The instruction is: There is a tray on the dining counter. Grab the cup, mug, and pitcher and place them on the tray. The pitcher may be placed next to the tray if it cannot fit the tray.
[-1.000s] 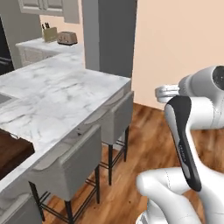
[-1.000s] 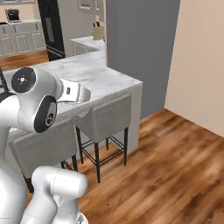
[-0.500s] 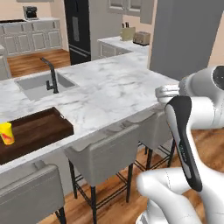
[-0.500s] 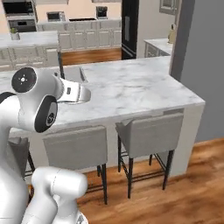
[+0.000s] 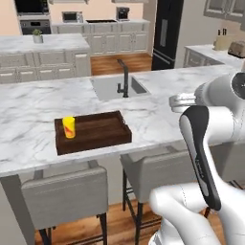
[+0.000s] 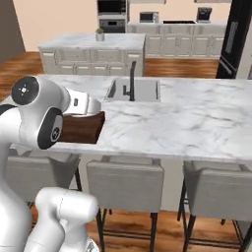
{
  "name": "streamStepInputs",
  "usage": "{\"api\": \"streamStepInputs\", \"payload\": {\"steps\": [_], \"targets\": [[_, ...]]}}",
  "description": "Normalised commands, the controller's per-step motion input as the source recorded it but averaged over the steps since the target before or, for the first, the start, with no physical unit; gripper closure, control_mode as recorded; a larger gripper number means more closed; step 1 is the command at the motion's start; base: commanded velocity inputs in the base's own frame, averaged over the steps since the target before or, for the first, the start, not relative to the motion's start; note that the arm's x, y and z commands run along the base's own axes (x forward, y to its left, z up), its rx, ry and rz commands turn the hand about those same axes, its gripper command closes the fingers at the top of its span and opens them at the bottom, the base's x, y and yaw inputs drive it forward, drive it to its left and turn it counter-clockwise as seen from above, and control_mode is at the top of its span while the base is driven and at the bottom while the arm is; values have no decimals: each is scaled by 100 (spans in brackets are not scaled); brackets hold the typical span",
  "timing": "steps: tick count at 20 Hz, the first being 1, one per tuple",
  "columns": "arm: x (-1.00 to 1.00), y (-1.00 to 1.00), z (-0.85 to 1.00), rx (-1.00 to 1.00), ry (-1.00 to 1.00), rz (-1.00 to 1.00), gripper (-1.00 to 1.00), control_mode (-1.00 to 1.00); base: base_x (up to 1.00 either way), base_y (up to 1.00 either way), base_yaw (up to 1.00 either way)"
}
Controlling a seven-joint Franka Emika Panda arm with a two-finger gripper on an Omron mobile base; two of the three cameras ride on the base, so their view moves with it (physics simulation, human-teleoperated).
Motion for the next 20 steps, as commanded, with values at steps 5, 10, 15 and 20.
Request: {"api": "streamStepInputs", "payload": {"steps": [5, 10, 15, 20], "targets": [[0, 0, 0, 0, 0, 0, 100, 100, 59, -5, 28], [0, 0, 0, 0, 0, 0, 100, 100, 47, -4, 15], [0, 0, 0, 0, 0, 0, 100, 100, 67, -4, 15], [0, 0, 0, 0, 0, 0, 100, 100, 22, 0, 10]]}}
